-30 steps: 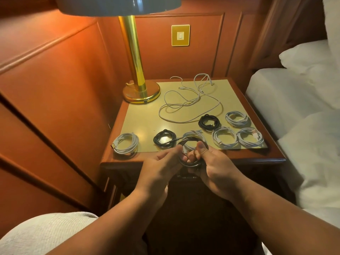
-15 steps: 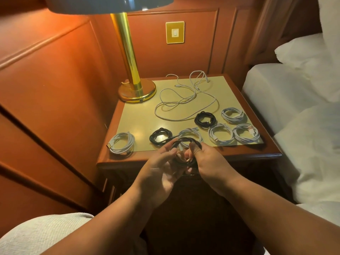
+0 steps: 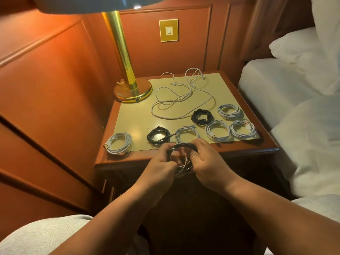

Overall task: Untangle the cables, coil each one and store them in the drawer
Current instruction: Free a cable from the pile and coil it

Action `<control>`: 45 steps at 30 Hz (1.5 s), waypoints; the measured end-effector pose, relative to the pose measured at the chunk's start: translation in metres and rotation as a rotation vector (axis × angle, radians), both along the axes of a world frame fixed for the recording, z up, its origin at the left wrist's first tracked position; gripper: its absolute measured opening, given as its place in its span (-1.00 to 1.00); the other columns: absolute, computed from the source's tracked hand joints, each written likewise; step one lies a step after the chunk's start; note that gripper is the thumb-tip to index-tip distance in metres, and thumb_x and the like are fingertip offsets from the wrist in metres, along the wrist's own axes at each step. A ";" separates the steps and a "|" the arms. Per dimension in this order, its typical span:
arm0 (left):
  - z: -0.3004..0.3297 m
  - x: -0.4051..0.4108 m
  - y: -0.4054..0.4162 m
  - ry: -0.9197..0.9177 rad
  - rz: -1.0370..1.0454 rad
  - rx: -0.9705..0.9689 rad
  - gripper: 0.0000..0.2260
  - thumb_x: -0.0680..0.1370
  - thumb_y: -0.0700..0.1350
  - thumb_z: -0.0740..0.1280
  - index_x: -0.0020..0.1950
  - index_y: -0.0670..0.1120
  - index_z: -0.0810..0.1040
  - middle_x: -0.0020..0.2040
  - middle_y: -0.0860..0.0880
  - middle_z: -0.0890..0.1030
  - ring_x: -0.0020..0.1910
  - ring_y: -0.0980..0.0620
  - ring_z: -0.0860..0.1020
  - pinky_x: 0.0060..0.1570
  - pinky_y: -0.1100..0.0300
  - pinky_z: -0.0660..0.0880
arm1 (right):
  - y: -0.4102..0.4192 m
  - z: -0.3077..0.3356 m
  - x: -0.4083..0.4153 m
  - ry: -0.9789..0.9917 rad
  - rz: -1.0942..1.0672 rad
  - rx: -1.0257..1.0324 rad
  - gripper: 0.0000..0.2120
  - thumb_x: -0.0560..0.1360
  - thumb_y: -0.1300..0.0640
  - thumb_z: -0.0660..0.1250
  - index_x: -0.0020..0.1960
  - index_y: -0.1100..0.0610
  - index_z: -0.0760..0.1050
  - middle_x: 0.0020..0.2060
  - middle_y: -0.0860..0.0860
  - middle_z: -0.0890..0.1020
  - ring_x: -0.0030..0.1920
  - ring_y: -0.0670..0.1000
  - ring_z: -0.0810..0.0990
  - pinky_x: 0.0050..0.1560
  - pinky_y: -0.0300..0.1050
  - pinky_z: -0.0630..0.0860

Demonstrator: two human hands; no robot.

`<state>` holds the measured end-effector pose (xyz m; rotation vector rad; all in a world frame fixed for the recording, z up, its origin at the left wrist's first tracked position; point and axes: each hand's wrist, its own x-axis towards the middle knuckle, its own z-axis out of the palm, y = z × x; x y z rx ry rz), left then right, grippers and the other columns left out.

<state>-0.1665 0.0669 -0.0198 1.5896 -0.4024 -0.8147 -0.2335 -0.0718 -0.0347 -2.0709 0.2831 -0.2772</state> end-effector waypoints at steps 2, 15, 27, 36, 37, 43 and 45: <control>0.001 0.003 0.003 -0.099 -0.039 0.098 -0.57 0.58 -0.43 0.14 0.31 0.02 0.41 -0.11 -0.03 0.57 -0.11 0.03 0.62 -0.18 0.22 0.55 | -0.002 -0.001 0.001 -0.003 0.000 -0.038 -0.84 0.66 0.07 0.19 0.09 0.07 0.53 -0.01 -0.05 0.49 -0.04 -0.13 0.51 -0.04 -0.30 0.47; 0.006 0.016 0.014 -0.405 -0.272 0.363 -0.43 0.56 -0.38 0.19 0.37 0.22 0.29 -0.06 -0.06 0.57 -0.20 0.04 0.64 -0.12 0.10 0.63 | -0.011 0.002 -0.001 0.086 0.058 -0.226 -0.93 0.59 0.08 0.32 -0.01 0.03 0.57 -0.11 -0.08 0.56 -0.13 -0.10 0.53 -0.13 -0.18 0.54; 0.007 0.019 0.016 -0.486 -0.064 0.347 -0.52 0.54 -0.24 0.36 0.27 0.21 0.28 -0.13 -0.05 0.65 -0.21 0.03 0.69 -0.12 0.04 0.66 | -0.023 0.004 0.000 -0.145 -0.050 -0.312 -0.94 0.56 0.18 0.35 0.01 0.14 0.59 -0.13 -0.04 0.57 -0.12 -0.09 0.52 -0.09 -0.07 0.52; -0.001 0.023 0.017 -0.602 -0.162 0.346 -0.63 0.63 -0.19 0.28 0.32 0.18 0.28 -0.13 0.05 0.64 -0.16 0.17 0.60 -0.13 0.33 0.54 | -0.026 0.008 0.001 -0.021 -0.136 -0.059 -0.90 0.59 0.14 0.33 0.03 0.08 0.62 -0.10 -0.01 0.64 -0.14 -0.10 0.60 -0.14 -0.12 0.61; -0.002 0.023 0.017 -0.617 -0.125 0.330 -0.64 0.63 -0.16 0.30 0.32 0.18 0.30 -0.11 0.06 0.64 -0.13 0.19 0.60 -0.10 0.34 0.55 | -0.024 0.009 0.002 0.045 -0.153 0.089 -0.89 0.60 0.13 0.32 0.04 0.08 0.62 -0.11 0.03 0.65 -0.19 -0.09 0.60 -0.21 -0.19 0.60; -0.016 0.014 0.009 -0.239 0.304 0.046 -0.89 0.57 -0.14 0.41 0.09 -0.02 0.61 -0.06 -0.02 0.71 -0.03 0.08 0.68 -0.05 0.20 0.61 | -0.010 0.016 0.001 0.239 -0.216 1.118 -0.85 0.63 0.22 0.25 0.03 0.26 0.58 -0.23 0.08 0.63 -0.31 -0.05 0.53 -0.27 -0.20 0.57; -0.025 0.007 0.003 0.054 0.430 -0.072 -0.89 0.56 -0.17 0.41 0.07 -0.12 0.65 -0.02 -0.08 0.72 0.05 -0.02 0.68 0.05 0.13 0.57 | -0.006 0.013 -0.001 0.241 -0.192 1.209 -0.84 0.63 0.24 0.23 0.02 0.25 0.58 -0.22 0.09 0.66 -0.29 -0.03 0.56 -0.22 -0.17 0.59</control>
